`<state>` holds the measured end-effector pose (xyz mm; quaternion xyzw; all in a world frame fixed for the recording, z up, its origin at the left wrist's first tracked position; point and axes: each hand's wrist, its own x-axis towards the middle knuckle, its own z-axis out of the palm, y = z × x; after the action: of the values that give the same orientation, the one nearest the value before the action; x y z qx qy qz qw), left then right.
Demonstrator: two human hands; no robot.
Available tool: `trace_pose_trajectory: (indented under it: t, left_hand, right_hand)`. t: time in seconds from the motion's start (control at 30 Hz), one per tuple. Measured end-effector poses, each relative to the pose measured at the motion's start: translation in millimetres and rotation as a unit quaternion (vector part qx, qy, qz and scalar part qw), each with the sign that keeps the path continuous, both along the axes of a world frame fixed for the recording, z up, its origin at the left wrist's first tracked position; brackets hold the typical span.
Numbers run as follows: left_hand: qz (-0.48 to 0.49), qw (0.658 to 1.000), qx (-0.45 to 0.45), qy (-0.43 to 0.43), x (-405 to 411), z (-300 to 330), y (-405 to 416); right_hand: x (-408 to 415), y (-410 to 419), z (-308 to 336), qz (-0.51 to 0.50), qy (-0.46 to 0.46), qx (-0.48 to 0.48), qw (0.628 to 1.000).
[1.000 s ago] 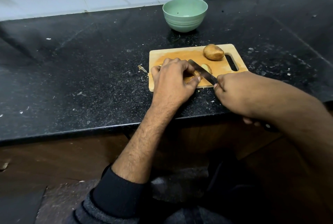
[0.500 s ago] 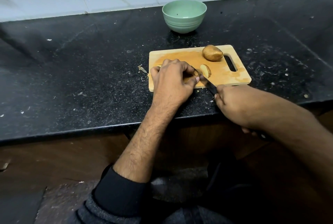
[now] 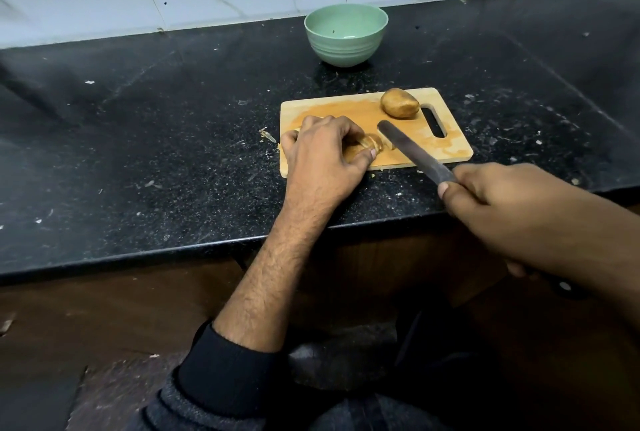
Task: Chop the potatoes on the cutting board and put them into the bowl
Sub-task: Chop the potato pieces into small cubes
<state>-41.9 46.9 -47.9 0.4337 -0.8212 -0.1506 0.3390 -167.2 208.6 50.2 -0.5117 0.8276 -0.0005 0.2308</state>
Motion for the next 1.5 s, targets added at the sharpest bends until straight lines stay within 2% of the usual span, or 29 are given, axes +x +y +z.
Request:
trace_pose_trajectory:
  t: [0.1, 0.27, 0.57, 0.7, 0.8, 1.03, 1.23, 1.5]
  left_hand:
    - [-0.001, 1.0, 0.0, 0.001, 0.2, -1.0, 0.7]
    - [-0.033, 0.999, -0.025, -0.01, 1.9, 2.2, -1.1]
    - [-0.167, 0.967, -0.113, -0.157, -2.6, 17.2, -20.9]
    - [-0.169, 0.956, -0.126, -0.204, -3.3, 24.3, -31.4]
    - [-0.144, 0.964, -0.126, -0.185, -4.1, 19.3, -28.0]
    - [0.004, 0.985, -0.121, -0.12, -13.1, 4.5, -1.0]
    - [-0.005, 0.994, -0.078, -0.079, -3.6, 2.4, -3.3]
    - [-0.008, 0.995, -0.063, -0.081, -5.1, 5.6, -3.4]
  right_hand:
    - [-0.5, -3.6, -6.2, -0.005, 0.005, -0.031, 0.999]
    - [-2.1, -6.9, -14.9, -0.02, -0.003, -0.032, 0.999]
    - [-6.8, -3.5, -20.3, -0.035, -0.014, -0.038, 0.999]
    - [-6.6, -4.0, -21.4, -0.035, -0.027, -0.035, 0.998]
    - [-5.8, -6.0, -21.1, -0.033, -0.029, -0.033, 0.998]
    - [3.5, -12.6, -20.3, -0.032, -0.014, -0.055, 0.998]
    - [14.3, -13.8, -21.4, -0.034, 0.004, -0.057, 0.998]
    - [22.6, -12.3, -24.8, -0.028, 0.044, -0.059, 0.997]
